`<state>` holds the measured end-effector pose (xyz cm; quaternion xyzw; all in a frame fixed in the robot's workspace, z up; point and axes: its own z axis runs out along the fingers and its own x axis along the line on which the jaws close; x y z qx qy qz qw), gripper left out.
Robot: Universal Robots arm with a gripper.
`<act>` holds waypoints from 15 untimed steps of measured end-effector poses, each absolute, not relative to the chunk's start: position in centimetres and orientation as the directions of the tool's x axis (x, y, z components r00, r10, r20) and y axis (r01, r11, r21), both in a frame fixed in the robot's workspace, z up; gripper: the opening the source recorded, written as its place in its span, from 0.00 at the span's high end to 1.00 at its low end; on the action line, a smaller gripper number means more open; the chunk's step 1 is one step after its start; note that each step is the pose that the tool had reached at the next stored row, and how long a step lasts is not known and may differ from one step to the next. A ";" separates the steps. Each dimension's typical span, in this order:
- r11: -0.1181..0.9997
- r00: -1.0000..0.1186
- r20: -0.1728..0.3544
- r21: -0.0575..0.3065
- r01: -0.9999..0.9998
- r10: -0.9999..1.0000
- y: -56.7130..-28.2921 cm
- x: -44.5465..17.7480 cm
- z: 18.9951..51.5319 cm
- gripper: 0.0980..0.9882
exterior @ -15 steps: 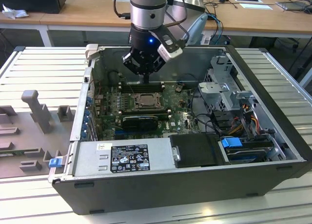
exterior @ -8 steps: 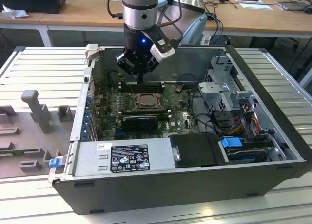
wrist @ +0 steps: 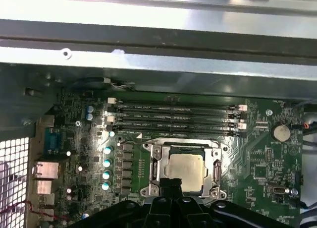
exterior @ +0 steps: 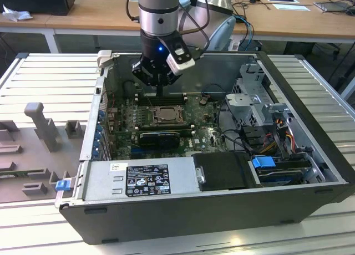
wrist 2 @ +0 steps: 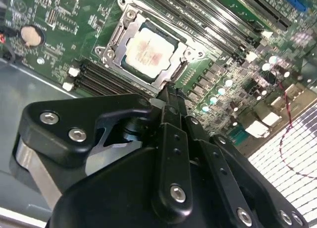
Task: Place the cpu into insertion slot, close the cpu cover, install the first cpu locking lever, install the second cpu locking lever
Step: 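Install the first cpu locking lever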
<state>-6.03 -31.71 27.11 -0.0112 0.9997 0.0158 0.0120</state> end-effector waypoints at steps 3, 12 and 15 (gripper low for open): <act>0.999 -1.000 -0.025 0.032 -0.014 -0.014 -31.7 -7.0 27.0 0.99; 0.999 -1.000 -0.026 0.035 -0.015 -0.014 -31.6 -9.8 26.7 0.99; 0.999 -1.000 -0.026 0.035 -0.014 -0.013 -31.4 -10.6 26.5 0.99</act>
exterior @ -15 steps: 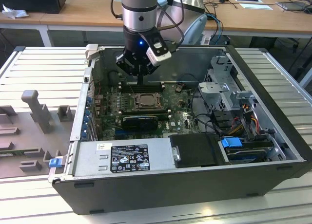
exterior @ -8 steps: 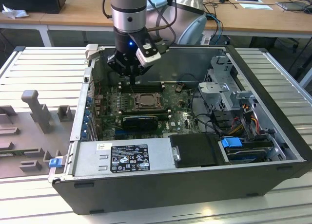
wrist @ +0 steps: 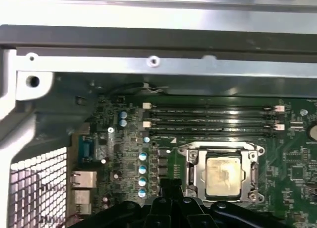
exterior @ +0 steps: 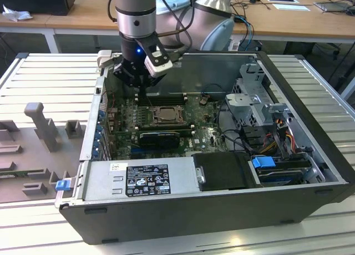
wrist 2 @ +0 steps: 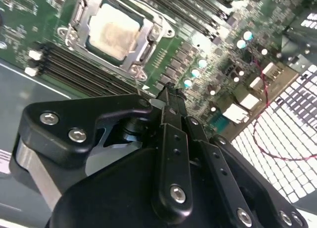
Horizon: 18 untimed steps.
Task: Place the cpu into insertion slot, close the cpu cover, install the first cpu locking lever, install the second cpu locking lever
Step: 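Install the first cpu locking lever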
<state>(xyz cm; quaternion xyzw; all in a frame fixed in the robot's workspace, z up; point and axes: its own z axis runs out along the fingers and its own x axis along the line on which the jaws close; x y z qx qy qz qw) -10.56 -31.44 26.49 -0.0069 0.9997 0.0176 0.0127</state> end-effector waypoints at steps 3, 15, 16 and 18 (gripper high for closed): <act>0.999 -1.000 -0.025 0.035 -0.015 -0.014 -31.2 -11.0 26.3 0.99; 0.999 -1.000 -0.026 0.035 -0.014 -0.014 -28.8 -11.3 25.4 0.99; 0.999 -1.000 -0.025 0.035 -0.015 -0.014 -28.8 -11.2 25.4 0.99; 0.999 -1.000 -0.025 0.035 -0.014 -0.014 -28.8 -10.7 25.4 0.99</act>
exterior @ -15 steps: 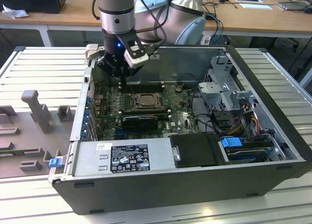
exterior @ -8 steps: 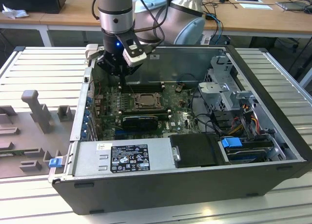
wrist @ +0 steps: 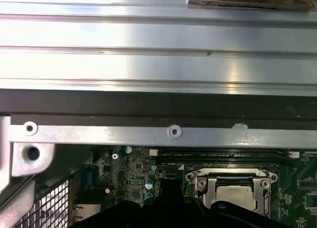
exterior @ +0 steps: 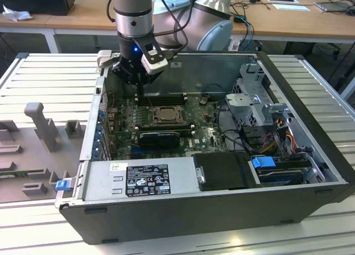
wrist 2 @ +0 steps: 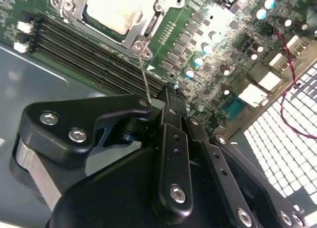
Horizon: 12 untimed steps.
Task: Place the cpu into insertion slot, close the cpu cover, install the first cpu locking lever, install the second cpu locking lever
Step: 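Install the first cpu locking lever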
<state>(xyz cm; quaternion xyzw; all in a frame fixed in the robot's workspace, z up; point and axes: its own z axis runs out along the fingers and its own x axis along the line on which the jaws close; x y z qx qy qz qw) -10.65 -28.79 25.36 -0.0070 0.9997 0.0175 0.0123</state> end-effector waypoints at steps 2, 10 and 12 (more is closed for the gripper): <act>0.999 -1.000 -0.025 0.035 -0.014 -0.014 -28.8 -10.2 25.4 0.99; 0.999 -1.000 -0.020 0.036 -0.014 -0.014 -28.8 -6.9 25.1 0.99; 0.999 -1.000 -0.017 0.038 -0.014 -0.014 -28.8 -6.1 25.0 0.99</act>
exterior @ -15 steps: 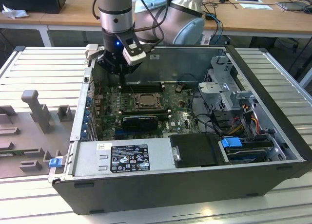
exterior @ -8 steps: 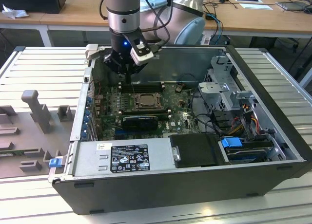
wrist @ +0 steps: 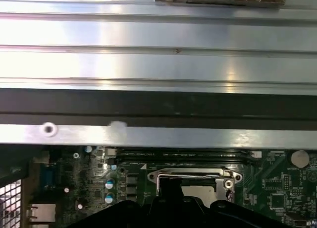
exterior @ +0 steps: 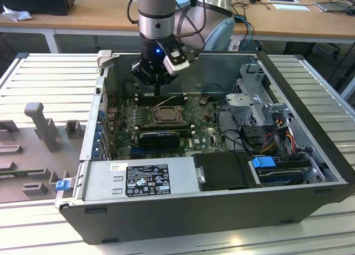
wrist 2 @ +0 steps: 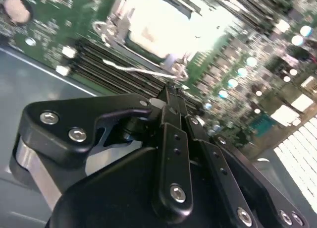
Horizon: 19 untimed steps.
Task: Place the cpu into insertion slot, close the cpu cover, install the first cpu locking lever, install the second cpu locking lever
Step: 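Install the first cpu locking lever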
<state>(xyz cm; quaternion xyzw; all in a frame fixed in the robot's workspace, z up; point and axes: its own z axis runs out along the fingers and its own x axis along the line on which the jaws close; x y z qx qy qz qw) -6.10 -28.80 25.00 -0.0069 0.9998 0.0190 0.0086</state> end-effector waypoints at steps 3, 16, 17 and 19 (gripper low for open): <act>0.997 -1.000 -0.018 0.074 -0.014 -0.012 -28.8 -5.4 24.8 0.99; 0.995 -0.999 -0.018 0.092 -0.036 -0.035 -28.8 -4.2 22.9 0.99; 0.995 -0.999 -0.018 0.092 -0.036 -0.035 -28.8 -4.1 22.8 0.99; 0.995 -0.999 -0.018 0.092 -0.036 -0.034 -28.7 -3.8 22.7 0.99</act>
